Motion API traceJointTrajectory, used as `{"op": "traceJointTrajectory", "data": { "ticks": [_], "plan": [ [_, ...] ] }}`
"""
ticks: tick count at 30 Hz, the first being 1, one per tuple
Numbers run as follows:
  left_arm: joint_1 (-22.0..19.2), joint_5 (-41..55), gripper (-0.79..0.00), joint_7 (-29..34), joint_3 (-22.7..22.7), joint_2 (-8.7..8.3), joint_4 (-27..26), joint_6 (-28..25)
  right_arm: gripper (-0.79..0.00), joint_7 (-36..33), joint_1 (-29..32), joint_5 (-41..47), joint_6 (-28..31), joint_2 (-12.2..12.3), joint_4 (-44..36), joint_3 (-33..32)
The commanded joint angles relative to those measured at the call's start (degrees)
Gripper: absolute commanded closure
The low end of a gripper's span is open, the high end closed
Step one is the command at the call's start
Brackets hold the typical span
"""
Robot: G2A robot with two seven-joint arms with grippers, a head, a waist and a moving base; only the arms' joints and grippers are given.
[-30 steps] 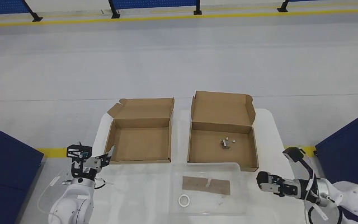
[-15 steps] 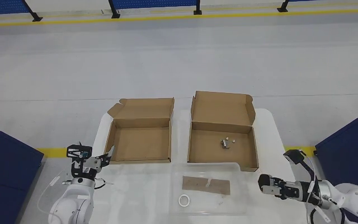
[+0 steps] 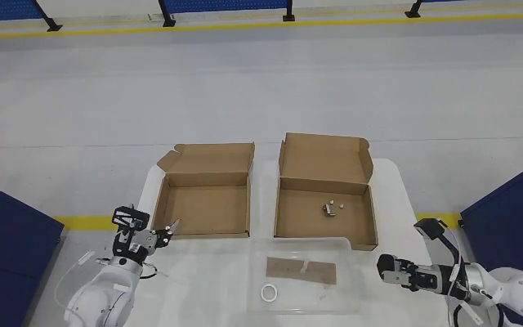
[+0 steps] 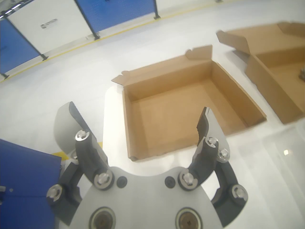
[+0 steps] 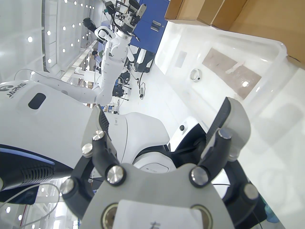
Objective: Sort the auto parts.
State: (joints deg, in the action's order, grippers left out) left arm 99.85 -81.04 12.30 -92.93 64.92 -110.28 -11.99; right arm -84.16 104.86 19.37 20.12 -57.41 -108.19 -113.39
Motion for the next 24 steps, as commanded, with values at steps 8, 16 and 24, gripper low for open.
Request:
{"op": "traceJointTrajectory", "data": {
  "ticks": [8,16,24],
  "plan": [
    [-0.03,-0.77,-0.785,0.62,-0.1,0.0,-0.47,2.02,-0.785,0.0,0.0,0.01,0.0,0.0,-0.01,0.0],
    [-0.39,-10.75,-0.785,8.85,1.93,-0.84,-9.03,-8.32,-0.785,0.0,0.0,0.01,0.0,0.0,-0.01,0.0],
    [-1.49,-13.6,-0.785,21.04,4.95,-1.51,-15.56,-21.56,-0.785,0.0,0.0,0.01,0.0,0.0,-0.01,0.0]
  ]
}}
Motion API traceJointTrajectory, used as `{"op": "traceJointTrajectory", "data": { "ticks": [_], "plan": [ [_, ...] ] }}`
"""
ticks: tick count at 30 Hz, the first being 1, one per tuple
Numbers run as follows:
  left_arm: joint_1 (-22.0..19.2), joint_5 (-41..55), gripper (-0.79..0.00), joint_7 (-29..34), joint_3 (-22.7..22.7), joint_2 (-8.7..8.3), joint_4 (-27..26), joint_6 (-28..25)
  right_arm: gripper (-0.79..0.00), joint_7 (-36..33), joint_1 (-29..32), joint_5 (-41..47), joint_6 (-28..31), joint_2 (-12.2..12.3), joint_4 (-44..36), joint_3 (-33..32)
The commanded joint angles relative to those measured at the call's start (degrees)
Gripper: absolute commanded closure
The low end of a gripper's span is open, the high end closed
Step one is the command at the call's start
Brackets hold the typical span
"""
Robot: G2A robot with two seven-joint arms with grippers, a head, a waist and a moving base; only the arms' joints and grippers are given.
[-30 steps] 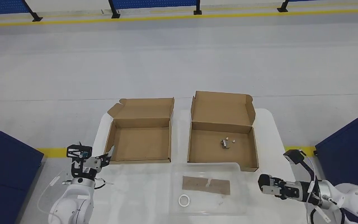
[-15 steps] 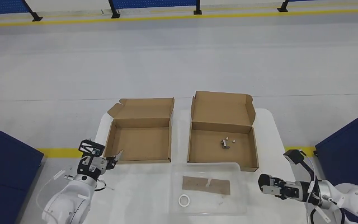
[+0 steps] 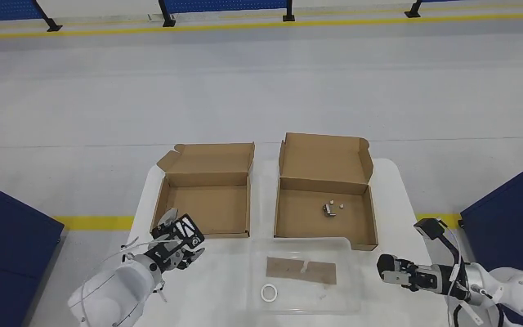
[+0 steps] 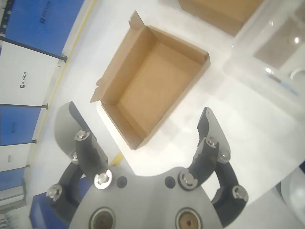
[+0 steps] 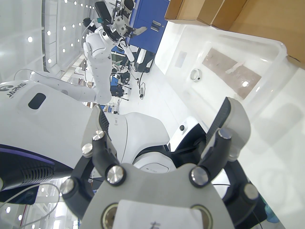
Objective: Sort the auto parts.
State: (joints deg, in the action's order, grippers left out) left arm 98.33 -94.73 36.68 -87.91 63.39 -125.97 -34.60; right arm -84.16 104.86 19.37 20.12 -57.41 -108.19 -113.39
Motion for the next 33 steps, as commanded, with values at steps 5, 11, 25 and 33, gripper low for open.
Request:
{"op": "traceJointTrajectory", "data": {
  "ticks": [5,11,25,33],
  "plan": [
    [0.03,0.1,-0.785,-3.34,-0.07,0.01,0.13,1.05,-0.785,0.0,0.0,0.01,0.0,0.0,-0.01,0.0],
    [-0.58,-2.56,-0.785,-3.2,1.05,-0.35,-3.73,-3.62,-0.785,0.0,0.0,0.01,0.0,0.0,-0.01,0.0],
    [-12.75,-8.65,-0.785,11.95,21.17,-3.16,-7.15,-21.07,-0.785,0.0,0.0,0.01,0.0,0.0,-0.01,0.0],
    [-14.94,-6.85,-0.785,10.53,24.1,-4.35,-5.76,-22.5,-0.785,0.0,0.0,0.01,0.0,0.0,-0.01,0.0]
  ]
}}
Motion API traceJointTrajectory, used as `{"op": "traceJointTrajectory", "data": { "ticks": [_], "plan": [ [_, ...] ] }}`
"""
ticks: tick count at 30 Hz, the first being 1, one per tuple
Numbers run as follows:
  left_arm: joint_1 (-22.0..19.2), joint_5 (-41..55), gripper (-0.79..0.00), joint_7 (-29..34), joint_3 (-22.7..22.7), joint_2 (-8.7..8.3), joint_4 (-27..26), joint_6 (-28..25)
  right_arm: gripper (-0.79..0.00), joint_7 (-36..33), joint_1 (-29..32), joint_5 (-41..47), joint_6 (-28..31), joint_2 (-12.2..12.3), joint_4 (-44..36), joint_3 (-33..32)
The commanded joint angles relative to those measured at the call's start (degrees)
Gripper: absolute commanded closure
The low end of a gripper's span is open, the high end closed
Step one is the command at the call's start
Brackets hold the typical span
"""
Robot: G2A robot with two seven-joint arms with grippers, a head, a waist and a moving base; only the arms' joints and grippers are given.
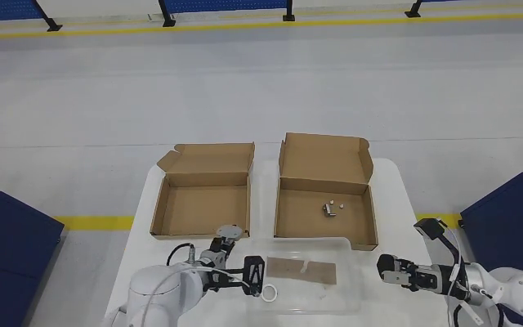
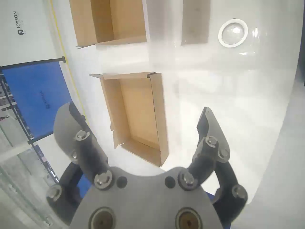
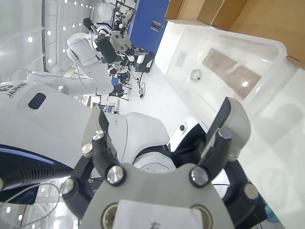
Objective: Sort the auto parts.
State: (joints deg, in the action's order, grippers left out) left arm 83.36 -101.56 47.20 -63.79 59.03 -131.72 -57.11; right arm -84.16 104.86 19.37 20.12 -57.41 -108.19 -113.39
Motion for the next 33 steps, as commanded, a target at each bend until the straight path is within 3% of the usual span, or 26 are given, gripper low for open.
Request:
{"op": "traceJointTrajectory", "data": {
  "ticks": [1,12,13,18,22,25,33],
  "plan": [
    [0.03,-0.02,-0.785,0.01,-0.02,0.02,-0.01,0.01,-0.785,0.0,0.0,0.01,0.0,0.0,-0.01,0.0],
    [-0.38,-4.12,-0.785,-0.92,2.18,-0.8,-0.42,-0.89,-0.785,0.0,0.0,0.01,0.0,0.0,-0.01,0.0],
    [-0.97,-2.89,-0.785,-0.92,3.52,-1.02,-1.36,-0.89,-0.785,0.0,0.0,0.01,0.0,0.0,-0.01,0.0],
    [-5.47,1.42,-0.785,-0.89,9.27,-3.04,4.14,-0.89,-0.785,0.0,0.0,0.01,0.0,0.0,-0.01,0.0],
    [-12.26,8.63,-0.785,0.29,13.62,-4.62,7.62,0.27,-0.785,0.0,0.0,0.01,0.0,0.0,-0.01,0.0],
    [-17.47,16.3,-0.785,4.48,17.8,-5.71,8.58,4.47,-0.785,0.0,0.0,0.01,0.0,0.0,-0.01,0.0],
    [-18.24,17.59,-0.785,5.06,18.5,-5.86,8.54,5.04,-0.785,0.0,0.0,0.01,0.0,0.0,-0.01,0.0]
  ]
}}
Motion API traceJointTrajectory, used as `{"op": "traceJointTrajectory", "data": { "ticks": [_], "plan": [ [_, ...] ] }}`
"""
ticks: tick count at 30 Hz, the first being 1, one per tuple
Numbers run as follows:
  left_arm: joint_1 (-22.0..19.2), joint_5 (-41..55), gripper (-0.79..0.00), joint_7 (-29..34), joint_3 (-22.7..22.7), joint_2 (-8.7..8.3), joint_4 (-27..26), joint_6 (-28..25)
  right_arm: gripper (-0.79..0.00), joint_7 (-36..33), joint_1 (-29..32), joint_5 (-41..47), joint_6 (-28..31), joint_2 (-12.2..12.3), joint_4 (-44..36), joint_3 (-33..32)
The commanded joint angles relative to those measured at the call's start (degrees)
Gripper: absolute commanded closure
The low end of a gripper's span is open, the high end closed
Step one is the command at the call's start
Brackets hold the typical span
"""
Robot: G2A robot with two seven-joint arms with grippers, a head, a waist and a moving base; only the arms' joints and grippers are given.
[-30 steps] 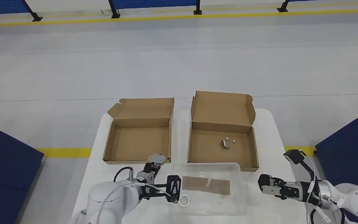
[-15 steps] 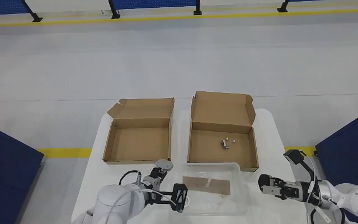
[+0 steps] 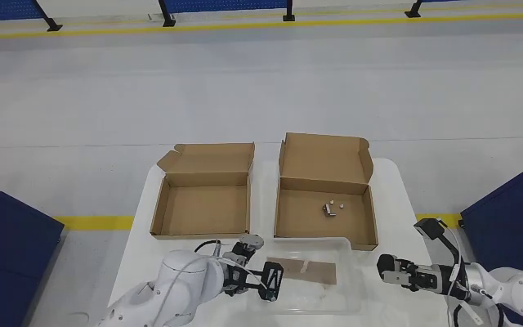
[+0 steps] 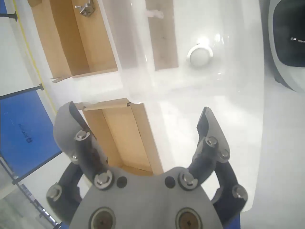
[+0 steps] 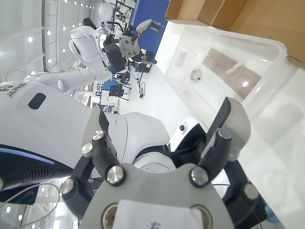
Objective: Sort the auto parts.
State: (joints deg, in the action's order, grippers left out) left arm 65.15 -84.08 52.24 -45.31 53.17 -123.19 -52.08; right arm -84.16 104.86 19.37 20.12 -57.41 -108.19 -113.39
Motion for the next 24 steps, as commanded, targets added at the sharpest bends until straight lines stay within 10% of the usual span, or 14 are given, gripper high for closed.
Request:
{"op": "traceJointTrajectory", "data": {
  "ticks": [1,24],
  "plan": [
    [-0.03,0.11,-0.785,0.02,0.02,0.0,0.0,0.02,-0.785,0.0,0.0,0.01,0.0,0.0,-0.01,0.0],
    [-2.56,1.79,-0.785,-0.4,3.86,1.2,0.58,-0.36,-0.785,0.0,0.0,0.01,0.0,0.0,-0.01,0.0]
  ]
}}
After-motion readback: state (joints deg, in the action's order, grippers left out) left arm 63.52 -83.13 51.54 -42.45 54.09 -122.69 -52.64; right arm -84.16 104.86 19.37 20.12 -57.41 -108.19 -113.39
